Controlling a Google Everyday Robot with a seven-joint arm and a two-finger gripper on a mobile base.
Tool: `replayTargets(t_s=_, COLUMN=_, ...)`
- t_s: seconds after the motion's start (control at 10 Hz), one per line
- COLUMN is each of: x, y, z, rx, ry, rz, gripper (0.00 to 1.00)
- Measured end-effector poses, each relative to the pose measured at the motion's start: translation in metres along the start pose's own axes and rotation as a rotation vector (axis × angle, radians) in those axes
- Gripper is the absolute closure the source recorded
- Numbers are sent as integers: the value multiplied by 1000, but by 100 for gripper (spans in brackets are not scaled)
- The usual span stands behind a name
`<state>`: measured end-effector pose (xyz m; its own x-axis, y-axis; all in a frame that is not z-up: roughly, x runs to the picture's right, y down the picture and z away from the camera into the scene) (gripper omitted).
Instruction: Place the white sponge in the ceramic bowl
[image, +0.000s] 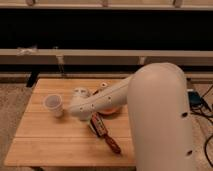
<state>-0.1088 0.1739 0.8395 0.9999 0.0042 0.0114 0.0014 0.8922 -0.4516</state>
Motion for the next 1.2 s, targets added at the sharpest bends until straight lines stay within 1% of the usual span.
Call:
replayTargets(t_s=0.3, x=3, y=-16, z=-20, rx=32, ry=-49, rz=44, gripper=100)
replayTargets(t_s=0.5, x=4, y=-31, z=-34, rx=38, ry=-97, rz=75, gripper=100)
replayTargets(t_s=0.7, x=-2, y=-45, z=-58, rx=41, ry=-153, rz=88, gripper=100)
replayTargets(t_s=0.8, x=-6, y=-51, z=-68, rx=35, ry=-188, rz=95, gripper=100)
replayTargets(t_s=0.9, x=-8, y=-53, z=-72, rx=25, ry=-219, rz=104, gripper=100)
replayTargets(t_s=1.1, x=-10, y=-54, z=-79, rx=-3, ry=-306, rz=142, gripper=100)
replayTargets(t_s=1.2, x=-12, y=-53, z=-79, rx=-17, ry=-331, rz=158, gripper=100)
